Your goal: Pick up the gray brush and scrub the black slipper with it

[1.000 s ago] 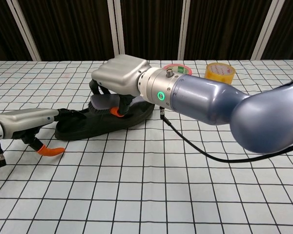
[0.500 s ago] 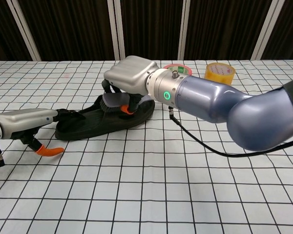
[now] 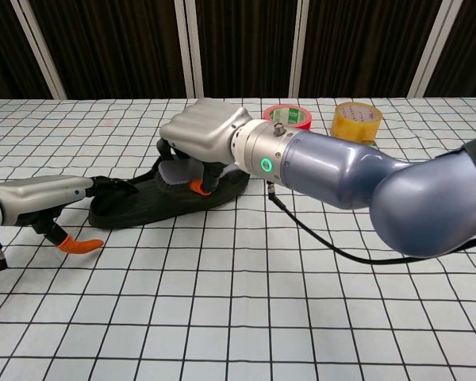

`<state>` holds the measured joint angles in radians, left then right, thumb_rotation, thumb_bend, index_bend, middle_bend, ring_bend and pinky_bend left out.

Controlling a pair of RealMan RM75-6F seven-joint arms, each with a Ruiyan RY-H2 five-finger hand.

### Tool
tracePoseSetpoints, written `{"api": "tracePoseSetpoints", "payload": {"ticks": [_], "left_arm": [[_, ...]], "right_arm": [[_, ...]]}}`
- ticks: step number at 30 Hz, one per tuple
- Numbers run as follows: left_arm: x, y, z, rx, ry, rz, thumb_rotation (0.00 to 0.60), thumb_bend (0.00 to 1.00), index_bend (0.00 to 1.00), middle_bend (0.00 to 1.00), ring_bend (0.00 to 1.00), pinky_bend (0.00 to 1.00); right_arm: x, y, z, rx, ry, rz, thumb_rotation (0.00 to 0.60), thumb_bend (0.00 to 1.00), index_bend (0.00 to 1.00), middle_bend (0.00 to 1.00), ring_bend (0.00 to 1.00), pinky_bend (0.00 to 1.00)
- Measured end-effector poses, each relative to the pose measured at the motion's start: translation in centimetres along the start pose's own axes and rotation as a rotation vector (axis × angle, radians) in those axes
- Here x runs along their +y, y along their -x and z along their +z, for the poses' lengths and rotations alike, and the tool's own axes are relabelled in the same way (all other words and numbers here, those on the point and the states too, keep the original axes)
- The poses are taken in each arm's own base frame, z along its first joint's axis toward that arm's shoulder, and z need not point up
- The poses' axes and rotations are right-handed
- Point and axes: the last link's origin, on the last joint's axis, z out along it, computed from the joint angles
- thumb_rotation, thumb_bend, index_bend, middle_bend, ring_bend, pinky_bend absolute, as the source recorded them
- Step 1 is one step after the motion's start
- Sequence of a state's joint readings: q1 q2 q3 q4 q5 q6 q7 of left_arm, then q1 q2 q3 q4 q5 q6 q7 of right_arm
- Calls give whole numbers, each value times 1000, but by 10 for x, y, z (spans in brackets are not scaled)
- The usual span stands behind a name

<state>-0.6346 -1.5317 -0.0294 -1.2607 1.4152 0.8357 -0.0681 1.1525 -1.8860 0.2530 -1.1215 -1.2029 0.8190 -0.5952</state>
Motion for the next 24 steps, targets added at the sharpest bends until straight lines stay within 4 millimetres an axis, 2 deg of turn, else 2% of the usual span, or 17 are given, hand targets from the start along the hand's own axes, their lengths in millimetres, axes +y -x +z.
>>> {"api": "tracePoseSetpoints", "payload": {"ticks": [4, 8, 24], "left_arm": [[0, 0, 0, 1, 1, 4, 538, 523, 0, 9, 0, 68], [0, -1, -2, 5, 3, 7, 538, 523, 0, 9, 0, 68], [-1, -2, -4, 5, -3, 9, 539, 523, 0, 9, 0, 68]], "right_arm": [[-12, -4, -1, 11, -29, -5, 600, 646, 813, 642, 583, 655], [-13, -5, 0, 14, -26, -7, 600, 646, 813, 642, 583, 655], [21, 5, 7, -26, 80, -44, 600, 646, 813, 642, 583, 655]]}}
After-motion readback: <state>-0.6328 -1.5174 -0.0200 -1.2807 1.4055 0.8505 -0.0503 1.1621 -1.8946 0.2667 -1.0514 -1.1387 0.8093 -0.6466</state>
